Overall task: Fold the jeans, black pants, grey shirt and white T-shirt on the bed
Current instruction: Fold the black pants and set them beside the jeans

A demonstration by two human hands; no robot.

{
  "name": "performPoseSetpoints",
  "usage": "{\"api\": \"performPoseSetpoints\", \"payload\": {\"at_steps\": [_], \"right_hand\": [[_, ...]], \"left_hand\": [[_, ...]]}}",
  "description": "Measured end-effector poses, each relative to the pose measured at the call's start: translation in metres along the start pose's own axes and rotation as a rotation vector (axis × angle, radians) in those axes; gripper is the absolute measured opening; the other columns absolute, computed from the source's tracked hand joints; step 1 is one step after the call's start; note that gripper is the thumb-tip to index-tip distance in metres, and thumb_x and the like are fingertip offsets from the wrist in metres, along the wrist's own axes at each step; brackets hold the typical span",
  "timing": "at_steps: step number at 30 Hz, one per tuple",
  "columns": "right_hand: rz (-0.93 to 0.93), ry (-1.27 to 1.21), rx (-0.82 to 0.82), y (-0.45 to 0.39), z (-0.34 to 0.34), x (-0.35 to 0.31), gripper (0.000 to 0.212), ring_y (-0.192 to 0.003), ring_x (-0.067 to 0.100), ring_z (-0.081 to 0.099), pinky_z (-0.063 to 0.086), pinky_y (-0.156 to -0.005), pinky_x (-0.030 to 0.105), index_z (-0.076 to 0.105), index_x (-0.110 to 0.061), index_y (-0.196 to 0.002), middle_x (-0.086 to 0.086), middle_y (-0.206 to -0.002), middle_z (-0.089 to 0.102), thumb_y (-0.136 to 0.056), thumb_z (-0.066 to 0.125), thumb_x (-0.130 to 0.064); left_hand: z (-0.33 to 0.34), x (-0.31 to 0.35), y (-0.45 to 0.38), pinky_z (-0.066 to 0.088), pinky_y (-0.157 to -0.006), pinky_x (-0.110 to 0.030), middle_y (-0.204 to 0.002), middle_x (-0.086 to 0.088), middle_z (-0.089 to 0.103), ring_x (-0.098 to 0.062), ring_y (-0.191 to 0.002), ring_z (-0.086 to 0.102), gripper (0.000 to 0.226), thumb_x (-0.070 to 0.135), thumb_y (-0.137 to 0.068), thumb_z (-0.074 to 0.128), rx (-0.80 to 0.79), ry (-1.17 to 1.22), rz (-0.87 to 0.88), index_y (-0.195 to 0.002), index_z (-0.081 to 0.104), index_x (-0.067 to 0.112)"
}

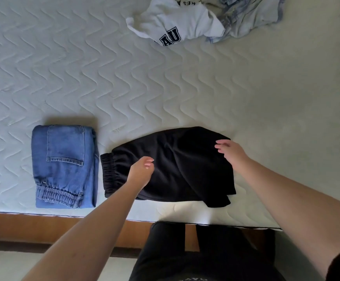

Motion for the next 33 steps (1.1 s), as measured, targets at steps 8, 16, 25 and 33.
{"api": "performPoseSetpoints", "payload": {"at_steps": [8,16,25,33], "right_hand": [[0.145,-0.024,0.072,-0.024,-0.028,0.054,0.038,-0.12,0.028,0.055,0.044,-0.103,0.036,0.05,-0.013,-0.137,0.01,-0.136,0.054,-0.1,0.043,-0.011],[0.138,-0.126,-0.069,-0.051,-0.01,0.064,0.048,-0.13,0.031,0.048,0.041,-0.098,0.035,0.039,-0.012,-0.144,0.014,-0.142,0.048,-0.098,0.05,-0.013],[0.122,0.027,-0.035,-0.079,0.004,0.059,0.043,-0.116,0.032,0.056,0.041,-0.086,0.03,0.057,-0.004,-0.129,0.012,-0.125,0.061,-0.094,0.062,-0.029],[-0.051,-0.034,0.143,-0.1,-0.015,0.048,0.021,-0.08,0.024,0.052,0.038,-0.07,0.031,0.05,-0.015,-0.088,0.004,-0.081,0.052,-0.1,0.048,-0.033]], "left_hand": [[0.078,0.079,-0.026,0.044,-0.063,-0.017,-0.091,0.016,0.066,-0.003,-0.086,0.061,0.011,0.039,-0.089,0.059,-0.094,-0.098,0.099,-0.096,0.062,0.032],[0.083,0.117,-0.053,0.044,-0.099,-0.041,-0.133,-0.003,0.047,-0.025,-0.121,0.047,0.051,0.035,-0.087,0.067,0.2,-0.45,0.247,-0.133,0.047,0.025],[0.084,0.095,-0.093,0.043,-0.079,-0.037,-0.116,-0.006,0.059,-0.026,-0.098,0.055,0.035,0.028,-0.09,0.059,0.071,-0.631,-0.006,-0.124,0.052,0.02],[0.073,0.119,-0.115,0.038,-0.072,-0.031,-0.074,0.0,0.054,-0.025,-0.082,0.056,0.025,0.033,-0.098,0.046,0.067,-0.493,0.156,-0.086,0.052,0.012]]}}
Point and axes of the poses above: each hand's wrist, its own y-axis away from the middle knuckle, its own z-axis out of the palm, x = y × z, the point moved 7 cm from there along -y, towards the middle knuckle
